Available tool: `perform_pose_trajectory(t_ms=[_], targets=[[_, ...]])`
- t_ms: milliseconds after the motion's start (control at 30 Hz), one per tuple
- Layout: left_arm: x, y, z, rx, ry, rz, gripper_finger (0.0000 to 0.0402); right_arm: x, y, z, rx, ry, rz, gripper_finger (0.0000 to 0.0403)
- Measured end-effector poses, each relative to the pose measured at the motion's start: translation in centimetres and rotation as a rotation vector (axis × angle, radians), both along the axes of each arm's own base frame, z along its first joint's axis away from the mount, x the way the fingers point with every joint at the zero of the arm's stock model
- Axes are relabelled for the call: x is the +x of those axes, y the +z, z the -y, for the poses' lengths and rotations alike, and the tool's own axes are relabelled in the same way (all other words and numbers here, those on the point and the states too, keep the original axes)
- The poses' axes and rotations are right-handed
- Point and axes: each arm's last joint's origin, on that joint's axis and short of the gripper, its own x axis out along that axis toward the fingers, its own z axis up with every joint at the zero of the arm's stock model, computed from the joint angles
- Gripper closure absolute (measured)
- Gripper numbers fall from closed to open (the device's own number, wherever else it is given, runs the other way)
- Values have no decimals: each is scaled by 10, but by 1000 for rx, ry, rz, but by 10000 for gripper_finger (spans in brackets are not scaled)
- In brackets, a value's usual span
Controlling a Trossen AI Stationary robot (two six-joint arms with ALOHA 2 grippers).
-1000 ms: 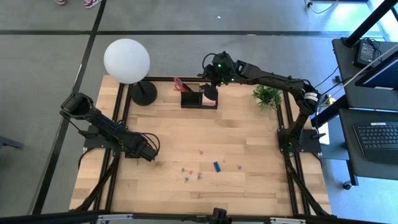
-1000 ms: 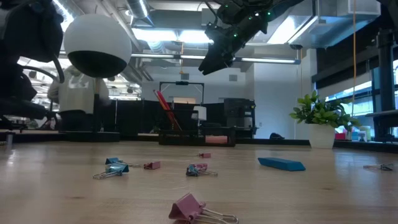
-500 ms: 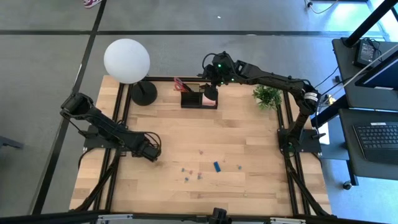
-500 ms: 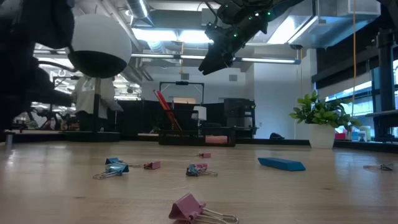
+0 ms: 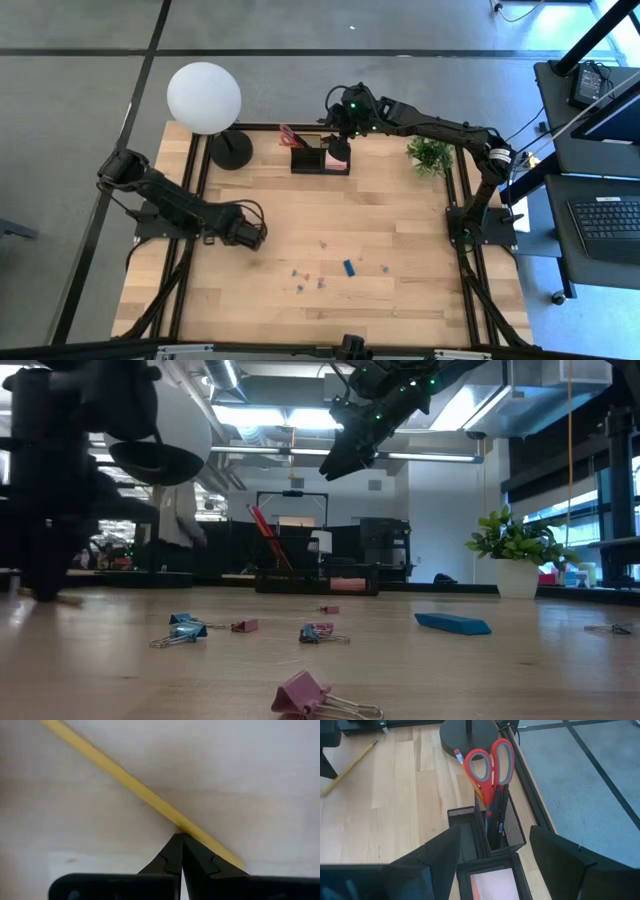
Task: Pick and place office supplies into organizer
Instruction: Put the yellow pencil into the black desk organizer
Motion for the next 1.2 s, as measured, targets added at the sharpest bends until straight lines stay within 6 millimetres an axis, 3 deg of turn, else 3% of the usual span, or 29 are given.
perform_pose_trajectory(t_ms=[367,600,867,1000,1200], targets=[[19,2,-21,153,6,162,398,0,0,0,1,0,-2,161],[29,4,-34,198,-122,203,398,-1,-2,-1,12,0,-22,161],[33,7,-36,231,-330,216,398,-3,-4,-1,26,-2,-44,161],[32,21,-36,254,-426,232,398,-3,-4,-2,63,-33,-33,161],[22,58,-37,303,-663,272,391,-2,-4,-3,84,-45,-28,161]])
